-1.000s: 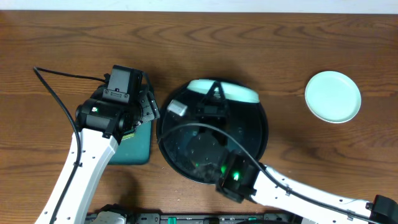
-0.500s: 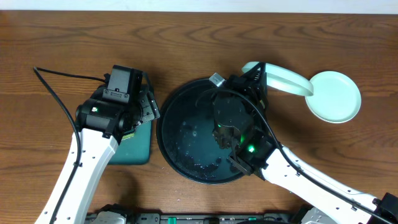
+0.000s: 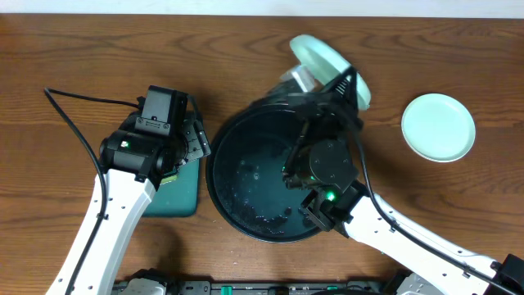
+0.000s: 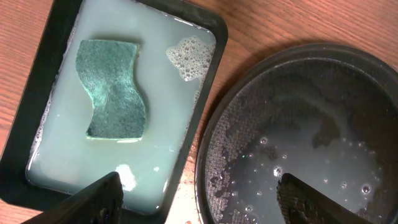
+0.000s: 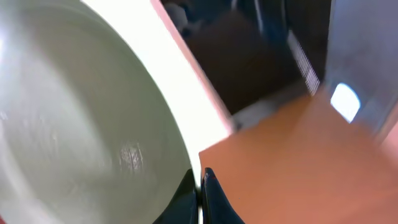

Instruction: Clean dirty plates on tray and stack at the side

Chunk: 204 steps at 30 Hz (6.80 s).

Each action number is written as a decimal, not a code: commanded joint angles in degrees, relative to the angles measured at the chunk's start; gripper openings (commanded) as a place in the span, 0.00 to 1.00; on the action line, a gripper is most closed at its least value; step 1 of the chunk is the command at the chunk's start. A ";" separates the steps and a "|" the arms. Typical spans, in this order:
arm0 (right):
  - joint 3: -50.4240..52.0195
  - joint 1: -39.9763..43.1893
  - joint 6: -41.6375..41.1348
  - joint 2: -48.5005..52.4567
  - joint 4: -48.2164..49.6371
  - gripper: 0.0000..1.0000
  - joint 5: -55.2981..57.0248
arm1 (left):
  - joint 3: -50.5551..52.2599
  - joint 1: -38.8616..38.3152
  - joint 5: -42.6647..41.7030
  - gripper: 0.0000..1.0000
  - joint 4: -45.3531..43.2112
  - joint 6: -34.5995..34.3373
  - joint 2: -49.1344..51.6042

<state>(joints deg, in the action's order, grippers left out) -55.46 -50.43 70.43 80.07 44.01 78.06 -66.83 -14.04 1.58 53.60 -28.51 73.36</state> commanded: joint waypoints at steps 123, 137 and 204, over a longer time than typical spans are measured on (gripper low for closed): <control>-12.72 83.54 -93.13 6.25 -90.58 0.01 -83.47 | -0.13 -0.17 -0.09 0.80 -0.31 -0.24 0.39; -41.68 82.25 -91.34 32.09 -110.01 0.01 -76.59 | -0.13 -0.17 -0.09 0.80 -0.28 -0.26 0.39; -42.34 50.73 -66.49 1.84 -109.02 0.99 -81.33 | -6.43 -0.17 14.97 0.80 7.23 0.98 -16.31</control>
<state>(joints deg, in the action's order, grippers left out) -97.41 2.22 2.35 83.48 -63.86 -3.20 -70.85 -14.04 9.96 58.48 -28.27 63.00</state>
